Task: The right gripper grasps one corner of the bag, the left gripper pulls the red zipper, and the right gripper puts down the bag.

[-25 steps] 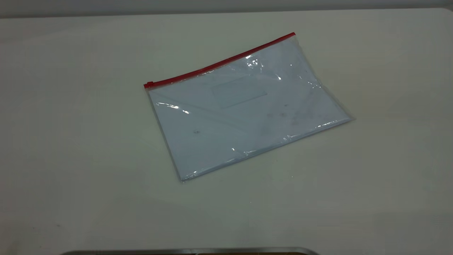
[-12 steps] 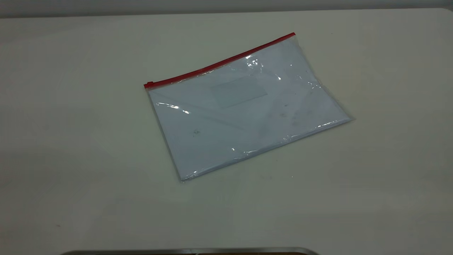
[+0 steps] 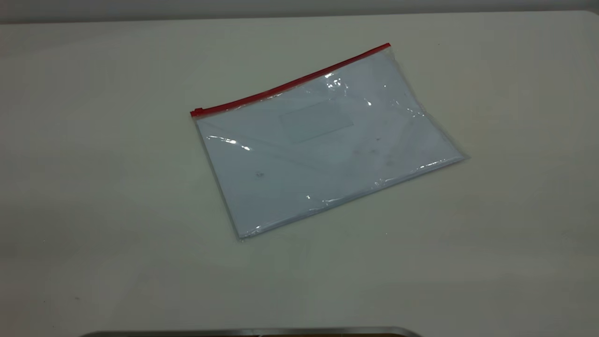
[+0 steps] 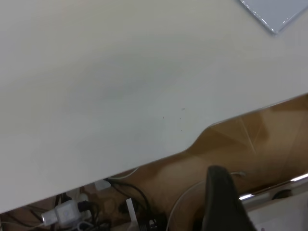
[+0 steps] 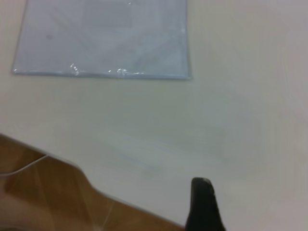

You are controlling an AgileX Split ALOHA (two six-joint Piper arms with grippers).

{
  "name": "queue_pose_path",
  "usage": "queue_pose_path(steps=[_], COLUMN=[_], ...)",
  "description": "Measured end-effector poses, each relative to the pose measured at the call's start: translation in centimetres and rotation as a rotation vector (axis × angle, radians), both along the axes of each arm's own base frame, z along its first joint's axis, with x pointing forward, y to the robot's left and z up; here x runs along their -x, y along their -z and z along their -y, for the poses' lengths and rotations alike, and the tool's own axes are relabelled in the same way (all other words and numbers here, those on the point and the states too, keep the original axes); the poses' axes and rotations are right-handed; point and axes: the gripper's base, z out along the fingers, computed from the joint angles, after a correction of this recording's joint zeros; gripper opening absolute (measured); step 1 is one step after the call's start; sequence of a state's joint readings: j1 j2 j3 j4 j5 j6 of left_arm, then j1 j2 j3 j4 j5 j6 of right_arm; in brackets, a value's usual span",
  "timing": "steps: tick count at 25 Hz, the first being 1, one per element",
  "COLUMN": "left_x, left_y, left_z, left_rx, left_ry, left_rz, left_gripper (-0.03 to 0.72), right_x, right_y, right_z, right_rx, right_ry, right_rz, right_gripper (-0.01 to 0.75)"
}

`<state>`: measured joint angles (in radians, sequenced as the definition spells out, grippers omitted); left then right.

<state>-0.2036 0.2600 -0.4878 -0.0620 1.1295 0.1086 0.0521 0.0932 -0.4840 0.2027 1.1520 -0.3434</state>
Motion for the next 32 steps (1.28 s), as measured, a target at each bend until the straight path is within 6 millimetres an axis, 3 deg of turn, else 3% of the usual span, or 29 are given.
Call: queue_pose_path(steps=[18,25,32], left_x=[0.1,1.9,3.5], left_y=[0.0,-0.2,-0.1], left_z=[-0.1,-0.4,-0.4], left_rx=[0.003,0.016,0.045], left_ry=[-0.029,-0.200,-0.241], left_rz=[0.018,0.151,0.262], left_gripper=[0.480,0.480,0.480], right_x=[0.4,0.4,0.4], right_y=[0.0,0.0,0.0], right_z=[0.1,0.1,0.1], right_rx=[0.000,-0.001,-0.001], right_ry=[0.005,0.005,0.005], right_rz=[0.032,0.033,0.034], right_gripper=[0.570,0.560,0.558])
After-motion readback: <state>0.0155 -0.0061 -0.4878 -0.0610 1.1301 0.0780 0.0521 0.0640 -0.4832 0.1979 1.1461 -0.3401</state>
